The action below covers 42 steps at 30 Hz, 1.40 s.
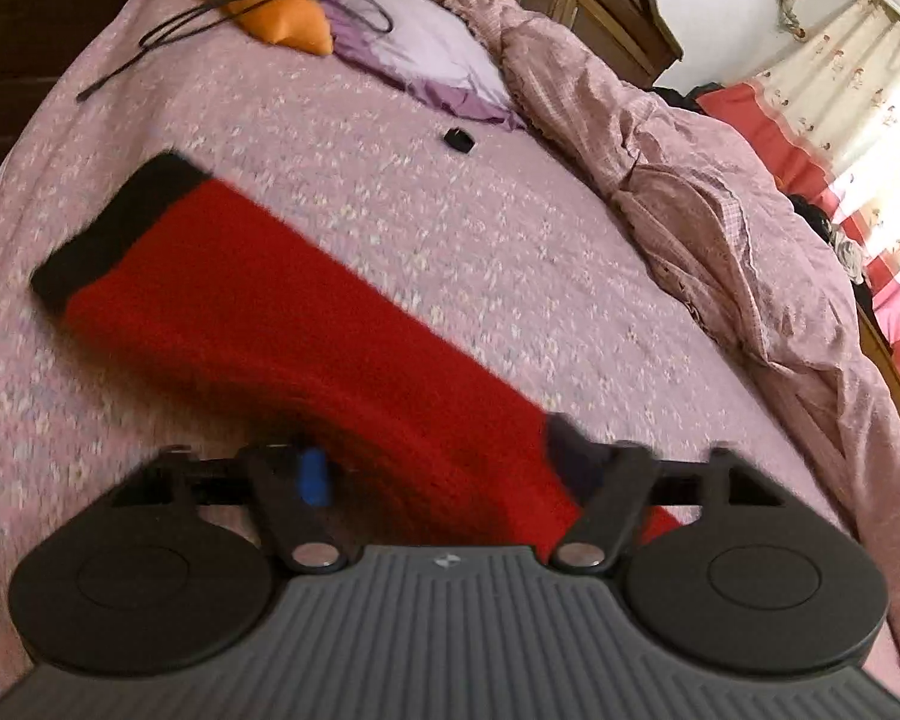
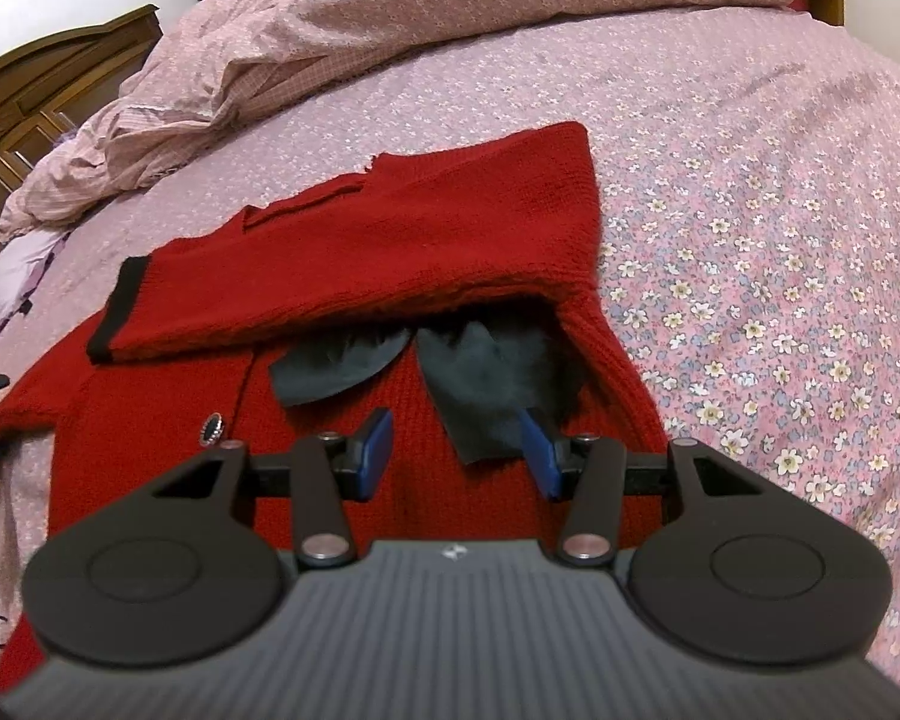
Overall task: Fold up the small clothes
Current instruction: 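Close the left gripper on the black cuff and lift the sleeve, then fold the held sleeve across the cardigan body and open the left gripper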
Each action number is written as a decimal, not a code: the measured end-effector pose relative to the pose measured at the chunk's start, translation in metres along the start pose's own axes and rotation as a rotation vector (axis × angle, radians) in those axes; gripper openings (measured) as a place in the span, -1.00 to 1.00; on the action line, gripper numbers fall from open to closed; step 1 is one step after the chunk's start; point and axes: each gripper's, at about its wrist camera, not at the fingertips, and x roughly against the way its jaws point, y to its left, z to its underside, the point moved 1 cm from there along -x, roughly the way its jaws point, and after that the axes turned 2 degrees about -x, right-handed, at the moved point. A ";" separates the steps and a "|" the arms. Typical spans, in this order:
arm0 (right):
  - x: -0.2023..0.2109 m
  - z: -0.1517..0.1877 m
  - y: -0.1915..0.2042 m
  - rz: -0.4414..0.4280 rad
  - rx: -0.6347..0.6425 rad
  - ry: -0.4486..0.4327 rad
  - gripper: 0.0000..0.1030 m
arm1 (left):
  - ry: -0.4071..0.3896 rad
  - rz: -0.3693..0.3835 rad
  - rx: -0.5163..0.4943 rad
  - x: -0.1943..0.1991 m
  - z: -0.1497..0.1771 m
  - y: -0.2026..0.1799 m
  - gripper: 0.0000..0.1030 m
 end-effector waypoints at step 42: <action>0.006 0.010 -0.009 -0.032 -0.039 -0.023 -0.03 | 0.282 0.655 -0.874 0.072 0.206 -0.248 -0.57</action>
